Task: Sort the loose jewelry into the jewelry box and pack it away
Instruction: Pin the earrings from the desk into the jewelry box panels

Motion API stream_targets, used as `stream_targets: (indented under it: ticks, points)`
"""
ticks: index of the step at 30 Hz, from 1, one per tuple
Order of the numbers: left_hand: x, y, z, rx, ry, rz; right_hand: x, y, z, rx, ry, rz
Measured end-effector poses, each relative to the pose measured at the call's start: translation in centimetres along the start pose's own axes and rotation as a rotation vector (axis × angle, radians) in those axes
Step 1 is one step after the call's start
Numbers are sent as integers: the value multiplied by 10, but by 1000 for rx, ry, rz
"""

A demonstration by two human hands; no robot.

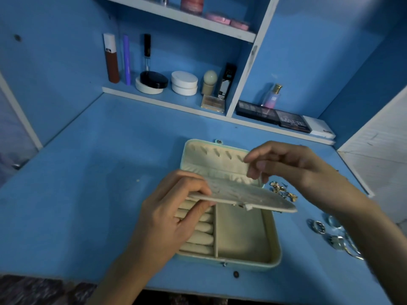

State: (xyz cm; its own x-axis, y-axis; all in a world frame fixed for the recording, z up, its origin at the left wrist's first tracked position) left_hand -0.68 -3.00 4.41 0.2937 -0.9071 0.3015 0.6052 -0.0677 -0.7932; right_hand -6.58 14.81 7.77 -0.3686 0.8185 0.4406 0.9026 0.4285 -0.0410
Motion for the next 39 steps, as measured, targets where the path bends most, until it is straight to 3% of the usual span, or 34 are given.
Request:
stream_targets:
  ticks: [7, 11, 16, 24, 31, 39]
  points:
    - [-1, -19, -2, 86, 40, -26, 43, 34, 49, -84, -156, 445]
    - [-5, -42, -13, 155, 32, -19, 54, 48, 71, -124, -182, 608]
    - [-17, -62, -25, 212, 31, -49, 51, 53, 80, -157, -169, 620]
    - [-30, -49, -64, 490, 317, 25, 54, 54, 80, -169, -6, 569]
    - [-26, -48, -61, 457, 267, 52, 62, 59, 77, -184, 265, 566]
    - [-25, -48, -47, 417, 236, 34, 64, 50, 43, -56, 269, 620]
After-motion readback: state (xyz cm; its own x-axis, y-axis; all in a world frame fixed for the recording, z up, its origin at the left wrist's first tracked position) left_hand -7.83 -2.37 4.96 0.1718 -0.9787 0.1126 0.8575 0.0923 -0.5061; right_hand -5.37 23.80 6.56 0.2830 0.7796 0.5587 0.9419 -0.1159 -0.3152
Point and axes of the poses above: each hand's wrist, its own y-axis away from the middle knuckle, its own x-axis out of the back of the hand, z = x × y, the point moved 8 cm from there along -y, towards the middle knuckle, and after that the axes turned 1 degree about -y, right-handed, at the moved point
